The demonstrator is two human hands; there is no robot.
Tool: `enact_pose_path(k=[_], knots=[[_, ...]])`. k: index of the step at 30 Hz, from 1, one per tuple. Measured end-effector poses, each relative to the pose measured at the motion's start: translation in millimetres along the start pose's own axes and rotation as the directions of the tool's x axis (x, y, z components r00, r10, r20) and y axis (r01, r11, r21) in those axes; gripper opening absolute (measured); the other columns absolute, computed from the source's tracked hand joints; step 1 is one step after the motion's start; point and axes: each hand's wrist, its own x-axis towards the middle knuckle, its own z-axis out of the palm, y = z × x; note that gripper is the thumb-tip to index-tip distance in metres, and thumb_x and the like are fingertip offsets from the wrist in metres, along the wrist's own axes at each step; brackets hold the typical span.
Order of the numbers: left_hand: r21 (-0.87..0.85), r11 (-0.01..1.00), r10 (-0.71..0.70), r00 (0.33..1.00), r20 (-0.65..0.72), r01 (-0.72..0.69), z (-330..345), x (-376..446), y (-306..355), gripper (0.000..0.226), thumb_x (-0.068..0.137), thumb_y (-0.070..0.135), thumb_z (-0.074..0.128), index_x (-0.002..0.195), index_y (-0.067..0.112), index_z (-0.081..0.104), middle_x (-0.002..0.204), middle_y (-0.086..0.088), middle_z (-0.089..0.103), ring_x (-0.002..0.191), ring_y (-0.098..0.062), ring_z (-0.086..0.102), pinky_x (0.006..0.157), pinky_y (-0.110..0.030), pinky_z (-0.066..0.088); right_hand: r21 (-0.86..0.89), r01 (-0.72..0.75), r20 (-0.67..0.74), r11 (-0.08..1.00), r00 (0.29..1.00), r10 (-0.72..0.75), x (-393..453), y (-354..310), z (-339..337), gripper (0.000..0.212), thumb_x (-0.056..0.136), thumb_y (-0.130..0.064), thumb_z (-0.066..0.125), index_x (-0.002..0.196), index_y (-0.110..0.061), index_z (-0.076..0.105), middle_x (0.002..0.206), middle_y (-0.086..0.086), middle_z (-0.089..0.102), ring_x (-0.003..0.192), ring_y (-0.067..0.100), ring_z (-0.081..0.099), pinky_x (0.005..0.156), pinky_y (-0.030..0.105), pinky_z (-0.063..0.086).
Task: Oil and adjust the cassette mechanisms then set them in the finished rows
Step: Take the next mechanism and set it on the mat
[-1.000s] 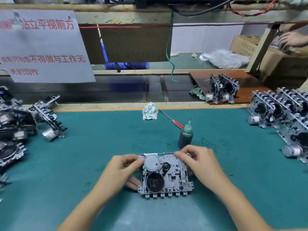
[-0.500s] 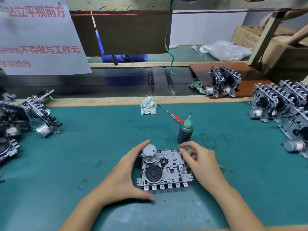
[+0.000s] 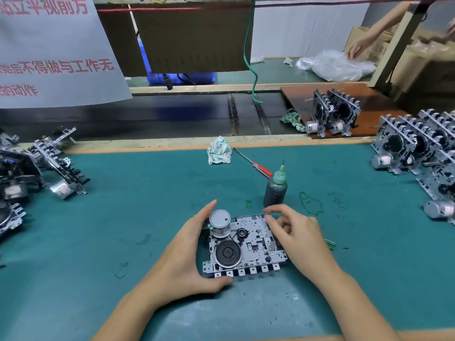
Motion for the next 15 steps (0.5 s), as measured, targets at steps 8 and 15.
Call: enact_pose_path(k=[8,15], knots=[[0.003,1.000,-0.005,1.000,0.004,0.005,-1.4,1.1,-0.3,0.117,0.044,0.062,0.085,0.135,0.065,0.010,0.133,0.045,0.028,0.128,0.014,0.032,0.101,-0.003,0.025,0.010,-0.005,0.004,1.000,1.000,0.005,0.8,-1.8,0.6,0.007,0.091,-0.029,0.058,0.090,-0.035,0.060,0.052,-0.017,0.055,0.048,0.006,0.047,0.055,0.018,0.037],[-0.043,0.999,-0.029,1.000,-0.005,0.029,-0.2,0.6,-2.3,0.116,0.040,0.061,0.088,0.135,0.059,0.020,0.135,0.036,0.037,0.128,0.004,0.039,0.107,-0.025,0.035,0.060,-0.005,-0.071,0.998,0.997,0.009,-2.1,-7.4,-2.1,0.008,0.090,-0.032,0.056,0.088,-0.030,0.063,0.059,0.000,0.058,0.053,0.013,0.053,0.060,0.034,0.048]])
